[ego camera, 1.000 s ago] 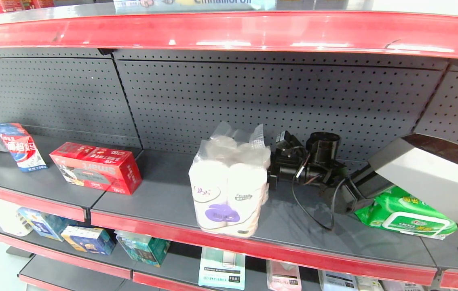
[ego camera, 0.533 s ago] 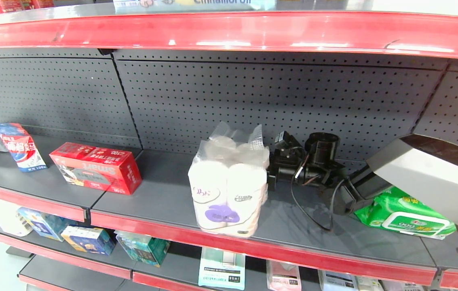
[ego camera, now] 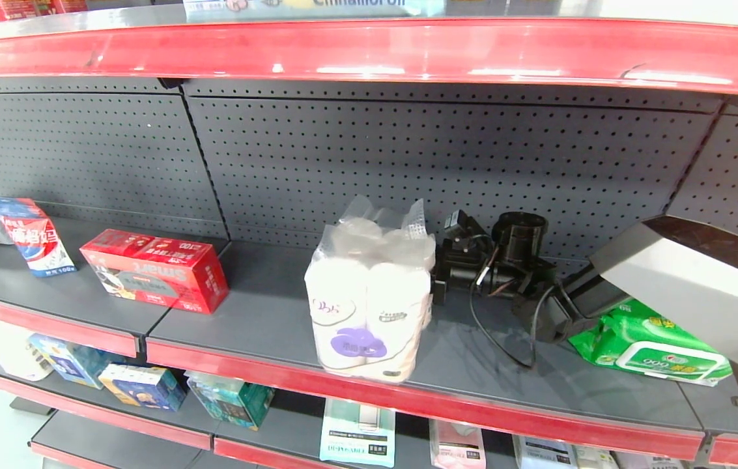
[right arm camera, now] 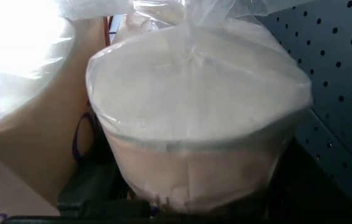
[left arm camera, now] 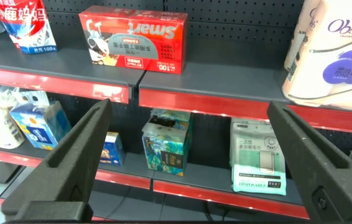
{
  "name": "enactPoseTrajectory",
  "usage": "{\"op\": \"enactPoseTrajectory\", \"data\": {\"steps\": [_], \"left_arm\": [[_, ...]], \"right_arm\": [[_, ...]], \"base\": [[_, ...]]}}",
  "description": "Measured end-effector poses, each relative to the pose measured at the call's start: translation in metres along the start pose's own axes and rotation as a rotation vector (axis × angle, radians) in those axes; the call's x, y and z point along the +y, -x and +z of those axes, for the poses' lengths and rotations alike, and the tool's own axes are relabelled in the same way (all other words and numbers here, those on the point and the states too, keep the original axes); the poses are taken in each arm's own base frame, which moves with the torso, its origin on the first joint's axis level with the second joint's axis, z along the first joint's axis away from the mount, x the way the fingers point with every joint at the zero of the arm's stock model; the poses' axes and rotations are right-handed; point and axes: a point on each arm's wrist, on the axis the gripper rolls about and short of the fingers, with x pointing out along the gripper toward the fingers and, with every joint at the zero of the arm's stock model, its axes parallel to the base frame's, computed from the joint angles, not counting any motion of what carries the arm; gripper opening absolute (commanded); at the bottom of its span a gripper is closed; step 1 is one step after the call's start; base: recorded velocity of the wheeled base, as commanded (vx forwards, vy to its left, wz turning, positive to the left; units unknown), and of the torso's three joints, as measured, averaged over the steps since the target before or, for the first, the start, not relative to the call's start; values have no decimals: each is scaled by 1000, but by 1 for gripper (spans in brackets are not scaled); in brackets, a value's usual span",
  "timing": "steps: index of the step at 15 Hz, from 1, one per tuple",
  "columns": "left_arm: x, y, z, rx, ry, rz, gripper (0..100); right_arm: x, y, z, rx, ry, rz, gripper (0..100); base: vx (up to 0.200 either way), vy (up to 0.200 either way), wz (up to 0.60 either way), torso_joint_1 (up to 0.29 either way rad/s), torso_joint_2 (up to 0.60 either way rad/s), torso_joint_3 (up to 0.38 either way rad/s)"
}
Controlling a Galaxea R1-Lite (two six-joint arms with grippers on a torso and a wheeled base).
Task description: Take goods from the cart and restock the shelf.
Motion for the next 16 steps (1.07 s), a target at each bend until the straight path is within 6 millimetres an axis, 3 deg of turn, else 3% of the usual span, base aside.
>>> {"op": "enactPoseTrajectory", "data": {"steps": [16], "left_arm": [[0,0,0,0,0,0,100]], "right_arm": [[-17,5,-2,8,-41,62,0]], "base": [[0,0,0,0,0,0]]}}
